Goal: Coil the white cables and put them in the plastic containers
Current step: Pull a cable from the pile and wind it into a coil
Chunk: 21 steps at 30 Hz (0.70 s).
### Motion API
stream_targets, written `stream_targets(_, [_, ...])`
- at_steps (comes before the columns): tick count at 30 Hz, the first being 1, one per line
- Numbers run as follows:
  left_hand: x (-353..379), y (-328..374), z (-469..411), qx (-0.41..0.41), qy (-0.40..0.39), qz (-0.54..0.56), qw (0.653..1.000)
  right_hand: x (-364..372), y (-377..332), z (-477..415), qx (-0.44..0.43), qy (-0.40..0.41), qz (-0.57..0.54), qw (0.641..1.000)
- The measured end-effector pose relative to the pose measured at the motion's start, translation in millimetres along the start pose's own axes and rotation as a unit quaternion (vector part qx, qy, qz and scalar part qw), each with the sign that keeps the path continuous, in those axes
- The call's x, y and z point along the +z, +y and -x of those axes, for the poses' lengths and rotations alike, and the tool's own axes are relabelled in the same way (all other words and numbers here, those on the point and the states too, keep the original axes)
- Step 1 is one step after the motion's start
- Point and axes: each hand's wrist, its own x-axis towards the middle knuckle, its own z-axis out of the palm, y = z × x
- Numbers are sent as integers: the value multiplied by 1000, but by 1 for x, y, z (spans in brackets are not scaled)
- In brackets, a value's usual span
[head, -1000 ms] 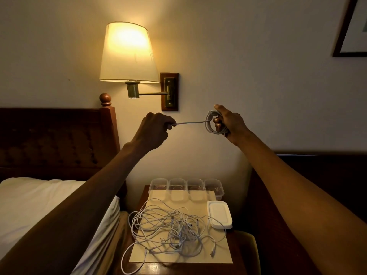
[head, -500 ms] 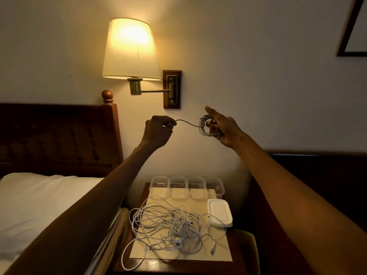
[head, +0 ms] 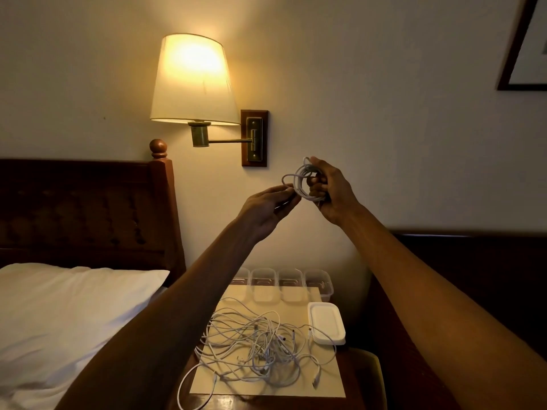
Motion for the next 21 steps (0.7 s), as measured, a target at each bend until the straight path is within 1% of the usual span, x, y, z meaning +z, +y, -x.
stream_targets(3, [-1,0,2,4,3,13,1000,-1,-3,0,-8,35,7,999])
stream_targets(6, [4,-1,2,22,-5,11,1000,-2,-1,-1,-2,42,-45,998])
stream_targets(8, [9,1,0,76,26,-64,995,-3,2,0,2,39,-85,996])
stream_targets(10, [11,4,-4,147,66,-182,970,-6,5,0,5,39,-104,994])
stream_targets(12, [13,3,-6,172,79,-236,953,-8,8,0,10,35,-113,993])
stream_targets(14, [14,1,-5,150,65,-212,964,-7,10,-1,16,33,-113,993])
stream_targets(16, [15,-1,-4,100,40,-142,984,-7,13,-3,18,36,-100,994])
stream_targets(18, [14,-3,-4,50,33,-85,995,-9,17,-7,21,50,-55,997])
stream_targets(21, [12,-9,-6,23,53,-51,997,-11,22,-12,21,81,21,996])
